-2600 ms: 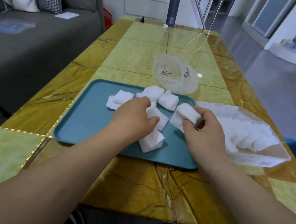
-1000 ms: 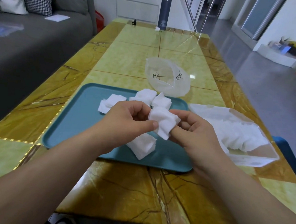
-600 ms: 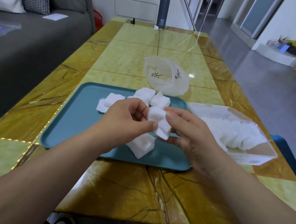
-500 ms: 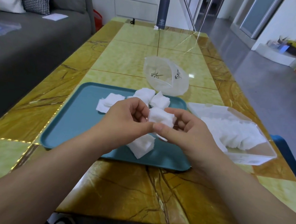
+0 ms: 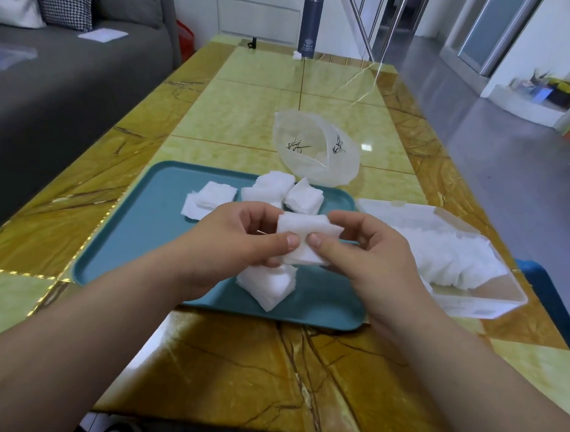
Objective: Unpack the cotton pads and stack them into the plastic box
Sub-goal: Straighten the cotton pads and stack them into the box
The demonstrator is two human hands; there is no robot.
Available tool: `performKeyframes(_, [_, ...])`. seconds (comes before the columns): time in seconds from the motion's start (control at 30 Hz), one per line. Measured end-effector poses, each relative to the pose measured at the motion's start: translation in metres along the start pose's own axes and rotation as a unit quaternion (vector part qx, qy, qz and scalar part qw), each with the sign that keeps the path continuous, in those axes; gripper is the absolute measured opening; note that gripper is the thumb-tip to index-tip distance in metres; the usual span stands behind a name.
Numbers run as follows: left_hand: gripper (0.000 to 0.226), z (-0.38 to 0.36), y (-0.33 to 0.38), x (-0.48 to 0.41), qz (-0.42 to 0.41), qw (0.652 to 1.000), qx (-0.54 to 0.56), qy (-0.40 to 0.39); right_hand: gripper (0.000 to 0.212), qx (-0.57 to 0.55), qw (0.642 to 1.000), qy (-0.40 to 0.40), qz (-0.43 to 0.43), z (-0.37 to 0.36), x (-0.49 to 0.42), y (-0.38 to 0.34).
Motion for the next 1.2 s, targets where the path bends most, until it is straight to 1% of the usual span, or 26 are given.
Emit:
performKeyframes(0.07, [0.013, -0.001, -0.001, 0.0, -0.002, 1.0, 0.005, 0.014, 0.027, -0.001, 1.0, 0.03, 0.003, 0.004, -0.001, -0.001])
performKeyframes(0.13, [0.013, -0.001, -0.002, -0.001, -0.002, 1.0, 0.018, 0.015, 0.012, -0.008, 0.999, 0.032, 0.014, 0.005, 0.0, -0.003])
performKeyframes(0.23, [0.013, 0.0, -0.004, -0.004, -0.001, 0.999, 0.033, 0.015, 0.005, -0.014, 0.999, 0.041, 0.019, 0.005, 0.001, -0.004])
performKeyframes(0.43, [0.014, 0.003, -0.008, -0.007, 0.014, 0.997, 0.069, 0.036, 0.004, -0.001, 0.999, 0.041, 0.014, 0.007, 0.001, -0.008])
performKeyframes(0.57, [0.012, 0.006, -0.011, -0.009, 0.023, 0.996, 0.073, 0.054, 0.009, 0.013, 0.998, 0.042, 0.045, 0.011, 0.0, -0.012])
performKeyframes(0.63, [0.012, 0.007, -0.012, -0.01, 0.028, 0.995, 0.067, 0.066, 0.008, 0.021, 0.997, 0.019, 0.072, 0.015, 0.001, -0.018])
performKeyframes(0.7, [0.013, 0.007, -0.011, -0.009, 0.028, 0.995, 0.066, 0.064, 0.002, 0.018, 0.996, -0.034, 0.081, 0.018, 0.003, -0.025])
performKeyframes(0.77, [0.015, 0.005, -0.008, -0.008, 0.025, 0.996, 0.064, 0.052, 0.008, 0.034, 0.994, -0.071, 0.074, 0.017, 0.006, -0.027])
performKeyframes(0.8, [0.016, 0.003, -0.007, -0.007, 0.023, 0.997, 0.061, 0.044, 0.008, 0.045, 0.993, -0.08, 0.07, 0.016, 0.006, -0.026])
performKeyframes(0.87, [0.017, -0.001, -0.004, -0.006, 0.02, 0.998, 0.052, 0.025, 0.003, 0.06, 0.993, -0.078, 0.063, 0.012, 0.007, -0.023])
performKeyframes(0.93, [0.017, -0.002, -0.003, -0.005, 0.017, 0.999, 0.047, 0.015, 0.002, 0.068, 0.994, -0.058, 0.055, 0.011, 0.005, -0.02])
performKeyframes(1.2, [0.017, -0.003, -0.002, -0.002, 0.0, 1.0, 0.023, -0.004, 0.009, 0.097, 0.994, -0.019, 0.047, 0.012, 0.002, -0.017])
Point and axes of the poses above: each hand's wrist, its own x-axis away from the middle knuckle, its own z-axis out of the back of the hand, y = z × x, the point moved 1 cm from there along -x, towards the middle knuckle, and after that the axes turned 6 degrees about -y, right-handed, at the moved point
